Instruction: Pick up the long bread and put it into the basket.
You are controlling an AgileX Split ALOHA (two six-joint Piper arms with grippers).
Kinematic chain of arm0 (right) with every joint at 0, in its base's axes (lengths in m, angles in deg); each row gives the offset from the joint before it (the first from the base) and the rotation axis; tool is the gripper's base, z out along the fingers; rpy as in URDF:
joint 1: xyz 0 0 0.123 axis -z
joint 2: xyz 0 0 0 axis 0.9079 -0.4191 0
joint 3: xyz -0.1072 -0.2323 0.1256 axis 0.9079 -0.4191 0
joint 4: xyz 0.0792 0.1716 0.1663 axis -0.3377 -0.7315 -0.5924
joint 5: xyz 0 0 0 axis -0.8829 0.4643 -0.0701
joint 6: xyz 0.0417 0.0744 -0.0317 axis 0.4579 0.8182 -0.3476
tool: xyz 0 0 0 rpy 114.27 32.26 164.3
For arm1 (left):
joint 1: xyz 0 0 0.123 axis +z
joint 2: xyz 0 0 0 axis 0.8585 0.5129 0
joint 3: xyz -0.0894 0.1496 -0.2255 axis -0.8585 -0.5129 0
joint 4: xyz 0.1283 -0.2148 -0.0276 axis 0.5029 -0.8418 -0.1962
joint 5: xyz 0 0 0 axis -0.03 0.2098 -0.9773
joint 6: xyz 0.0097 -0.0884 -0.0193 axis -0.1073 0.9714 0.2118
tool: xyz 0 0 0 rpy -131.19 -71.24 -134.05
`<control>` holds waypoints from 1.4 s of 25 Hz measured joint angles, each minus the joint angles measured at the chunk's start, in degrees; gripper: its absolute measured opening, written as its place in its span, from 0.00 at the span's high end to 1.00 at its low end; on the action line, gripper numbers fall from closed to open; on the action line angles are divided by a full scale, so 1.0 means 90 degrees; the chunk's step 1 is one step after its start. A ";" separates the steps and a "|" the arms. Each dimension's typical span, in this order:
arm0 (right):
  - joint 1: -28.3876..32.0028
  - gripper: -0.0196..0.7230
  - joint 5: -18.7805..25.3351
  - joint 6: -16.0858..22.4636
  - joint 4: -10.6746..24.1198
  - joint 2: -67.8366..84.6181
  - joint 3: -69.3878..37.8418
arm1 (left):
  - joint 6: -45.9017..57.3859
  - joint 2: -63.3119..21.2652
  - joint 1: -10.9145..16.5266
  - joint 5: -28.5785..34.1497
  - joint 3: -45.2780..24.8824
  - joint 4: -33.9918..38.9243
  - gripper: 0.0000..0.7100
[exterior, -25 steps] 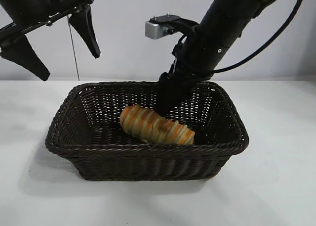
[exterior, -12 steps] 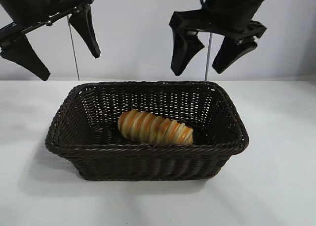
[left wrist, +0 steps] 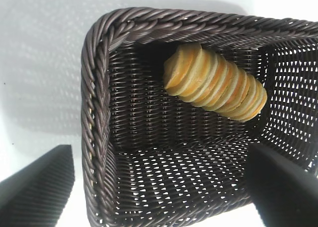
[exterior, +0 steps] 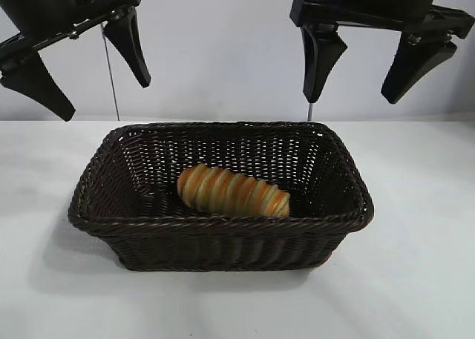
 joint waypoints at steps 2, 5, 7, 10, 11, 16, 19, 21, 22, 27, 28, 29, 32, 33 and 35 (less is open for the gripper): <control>0.0000 0.12 0.0000 0.0039 0.0000 0.0000 0.0000 | 0.0000 0.0000 0.0000 0.0000 0.0000 0.0000 0.06; 0.0000 0.12 0.0000 0.0111 0.0000 0.0000 0.0000 | 0.0000 0.0000 0.0000 0.0000 0.0000 0.0000 0.06; 0.0000 0.12 0.0000 0.0113 0.0000 0.0000 0.0000 | 0.0000 0.0000 0.0000 0.0000 0.0000 0.0000 0.06; 0.0000 0.12 0.0000 0.0124 0.0000 0.0000 0.0000 | 0.0000 0.0000 0.0000 0.0000 0.0000 0.0000 0.06; 0.0000 0.12 0.0000 0.0125 0.0000 0.0000 0.0000 | 0.0000 0.0000 0.0000 0.0000 0.0000 0.0000 0.06; 0.0000 0.12 -0.0006 0.0131 0.0000 0.0000 0.0000 | 0.0000 0.0000 0.0000 0.0000 0.0000 0.0000 0.06; 0.0000 0.12 -0.0019 0.0131 0.0000 0.0000 0.0000 | 0.0000 0.0000 0.0000 0.0000 0.0000 0.0000 0.06; 0.0000 0.12 -0.0019 0.0131 0.0000 0.0000 0.0000 | 0.0000 0.0000 0.0000 0.0000 0.0000 0.0000 0.06; 0.0000 0.12 -0.0019 0.0131 0.0000 0.0000 0.0000 | 0.0000 0.0000 0.0000 0.0000 0.0000 0.0000 0.06; 0.0000 0.12 -0.0025 0.0131 0.0000 0.0000 0.0000 | 0.0000 0.0000 0.0000 0.0000 0.0000 0.0000 0.06; 0.0000 0.12 -0.0033 0.0131 0.0000 0.0000 0.0000 | 0.0000 0.0000 0.0000 0.0000 0.0000 0.0000 0.06; 0.0000 0.12 -0.0053 0.0131 0.0000 0.0000 0.0000 | 0.0000 0.0000 0.0000 0.0000 0.0000 0.0000 0.06; 0.0000 0.12 -0.0111 0.0131 0.0000 0.0000 0.0007 | 0.0000 0.0000 0.0000 0.0000 0.0000 0.0000 0.06; 0.0000 0.12 -0.0119 0.0131 0.0000 0.0000 0.0007 | 0.0000 0.0000 0.0000 0.0000 0.0000 0.0000 0.06; 0.0000 0.12 -0.0119 0.0131 0.0000 0.0000 0.0007 | 0.0000 0.0000 0.0000 0.0000 0.0000 0.0000 0.06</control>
